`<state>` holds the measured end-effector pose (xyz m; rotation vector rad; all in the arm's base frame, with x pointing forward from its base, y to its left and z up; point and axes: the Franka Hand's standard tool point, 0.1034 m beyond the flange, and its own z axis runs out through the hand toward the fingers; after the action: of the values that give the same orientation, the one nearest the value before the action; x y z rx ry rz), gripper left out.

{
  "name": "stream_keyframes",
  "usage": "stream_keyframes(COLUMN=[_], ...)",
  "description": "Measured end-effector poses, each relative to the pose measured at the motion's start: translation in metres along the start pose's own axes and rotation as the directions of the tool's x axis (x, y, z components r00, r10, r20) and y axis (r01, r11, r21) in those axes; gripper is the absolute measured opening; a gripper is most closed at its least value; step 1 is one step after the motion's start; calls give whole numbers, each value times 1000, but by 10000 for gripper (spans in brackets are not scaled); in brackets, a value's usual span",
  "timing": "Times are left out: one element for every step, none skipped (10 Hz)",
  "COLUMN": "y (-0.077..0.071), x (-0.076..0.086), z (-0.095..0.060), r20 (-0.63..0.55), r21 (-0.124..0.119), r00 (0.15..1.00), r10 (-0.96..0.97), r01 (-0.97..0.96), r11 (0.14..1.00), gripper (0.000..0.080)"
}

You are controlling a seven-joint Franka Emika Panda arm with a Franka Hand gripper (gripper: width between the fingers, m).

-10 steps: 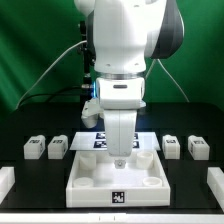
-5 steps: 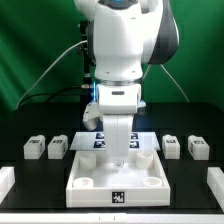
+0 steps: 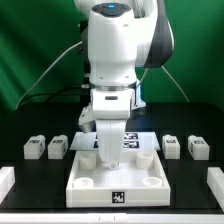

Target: Assemble one leg

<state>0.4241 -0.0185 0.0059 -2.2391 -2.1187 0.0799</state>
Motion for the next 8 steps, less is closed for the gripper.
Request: stream_keyframes(y=[0,0,0,0,2,3,3,3], x=[0,0,0,0,0,0,0,0], z=[0,0,0,0,-1,-1,-2,-2], r20=[0,0,0,0,-1,-1,-1,-1], r21=[0,0,0,0,-10,-11,-12,-14], r00=[1000,1000,1000,1000,1000,1000,1000,1000], r10=[0,0,0,0,1,1,1,1], r01=[0,0,0,0,-1,-1,-1,-1], r11=[1000,1000,1000,1000,1000,1000,1000,1000], gripper=[399,399,218,78,78,60,60,60])
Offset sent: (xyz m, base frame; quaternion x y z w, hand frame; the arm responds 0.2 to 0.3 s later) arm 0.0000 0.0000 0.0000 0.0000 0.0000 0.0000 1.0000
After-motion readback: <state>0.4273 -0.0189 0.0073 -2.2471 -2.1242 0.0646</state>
